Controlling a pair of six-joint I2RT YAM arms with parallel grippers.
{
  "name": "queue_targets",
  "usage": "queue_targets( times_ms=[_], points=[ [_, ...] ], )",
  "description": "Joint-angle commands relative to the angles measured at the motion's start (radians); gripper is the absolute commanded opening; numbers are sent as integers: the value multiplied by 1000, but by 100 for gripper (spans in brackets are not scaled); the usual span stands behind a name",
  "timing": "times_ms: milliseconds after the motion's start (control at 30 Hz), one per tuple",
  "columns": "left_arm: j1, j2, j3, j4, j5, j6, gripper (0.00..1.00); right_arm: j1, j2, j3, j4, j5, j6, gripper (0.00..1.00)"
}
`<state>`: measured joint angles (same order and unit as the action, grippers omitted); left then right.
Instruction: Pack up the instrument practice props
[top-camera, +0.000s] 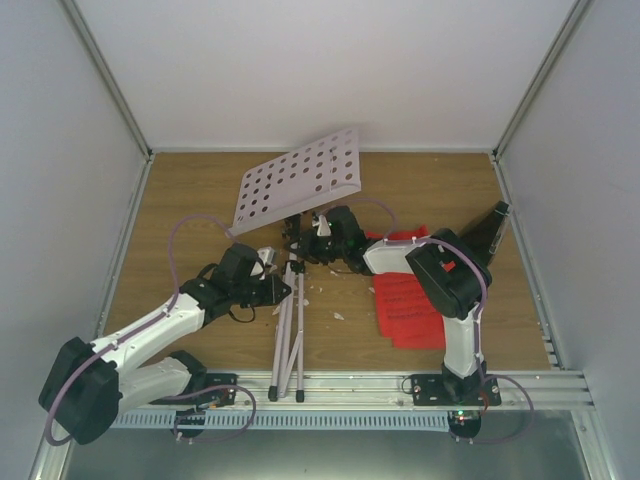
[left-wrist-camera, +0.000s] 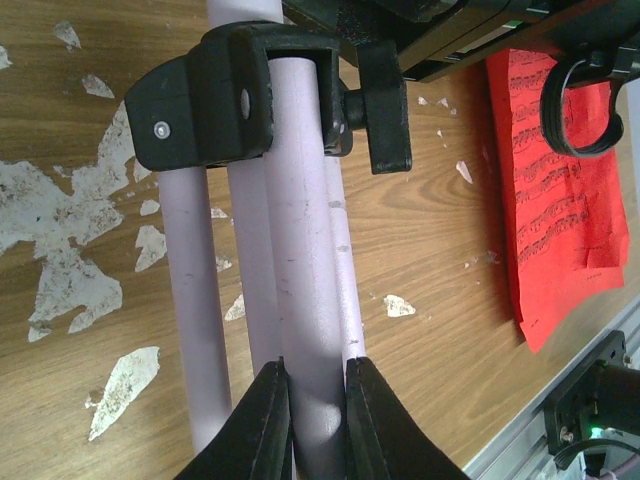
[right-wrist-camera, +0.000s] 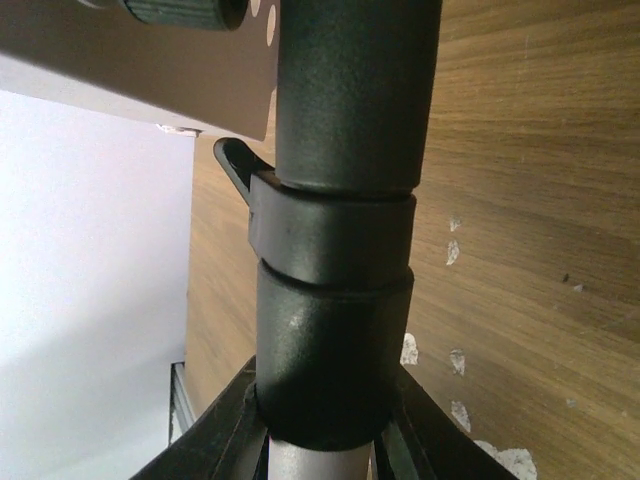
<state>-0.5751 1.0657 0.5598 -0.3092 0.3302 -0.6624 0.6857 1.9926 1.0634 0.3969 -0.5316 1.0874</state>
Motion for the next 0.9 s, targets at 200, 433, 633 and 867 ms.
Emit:
queue_targets(
  times_ms=[200,433,633,867],
  points=[
    [-2,-9,23,357,6,17,0,6,26,36,-7,101,-243,16],
    [-2,10,33,359,4,-4,0,3,-18,6,-12,124,-292,37],
    [0,37,47,352,14,3,0,-8,-88,-63,19,128,-314,52],
    [1,79,57,391,43,-15,0,-11,-194,-118,29,123,-388,71]
  ],
)
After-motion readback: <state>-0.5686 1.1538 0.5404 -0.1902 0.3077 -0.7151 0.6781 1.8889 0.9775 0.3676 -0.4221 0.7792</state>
